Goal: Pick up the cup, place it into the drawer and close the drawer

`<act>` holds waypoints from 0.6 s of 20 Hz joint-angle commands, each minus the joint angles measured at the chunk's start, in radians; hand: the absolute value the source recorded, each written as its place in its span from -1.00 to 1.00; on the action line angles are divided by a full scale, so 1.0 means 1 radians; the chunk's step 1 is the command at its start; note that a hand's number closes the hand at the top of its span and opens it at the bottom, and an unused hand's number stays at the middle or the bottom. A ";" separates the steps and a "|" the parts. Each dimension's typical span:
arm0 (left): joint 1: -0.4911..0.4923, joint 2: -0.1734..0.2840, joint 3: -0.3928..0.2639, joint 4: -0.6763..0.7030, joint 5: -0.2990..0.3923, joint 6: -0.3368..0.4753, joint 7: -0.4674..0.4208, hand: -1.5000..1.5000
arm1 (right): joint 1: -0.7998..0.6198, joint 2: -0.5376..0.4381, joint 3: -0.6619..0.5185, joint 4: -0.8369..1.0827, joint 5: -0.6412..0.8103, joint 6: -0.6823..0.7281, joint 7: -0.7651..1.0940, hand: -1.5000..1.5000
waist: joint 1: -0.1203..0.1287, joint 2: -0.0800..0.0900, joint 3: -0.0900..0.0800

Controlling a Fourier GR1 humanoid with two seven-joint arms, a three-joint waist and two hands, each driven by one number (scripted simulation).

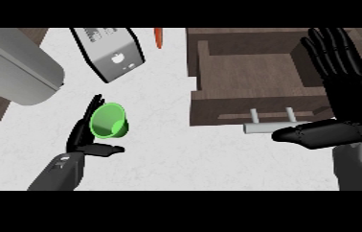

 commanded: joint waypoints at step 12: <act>-0.031 -0.062 -0.010 -0.034 -0.006 -0.137 -0.130 1.00 | -0.003 -0.011 -0.013 0.008 0.009 -0.002 0.003 -1.00 | -0.003 0.000 0.000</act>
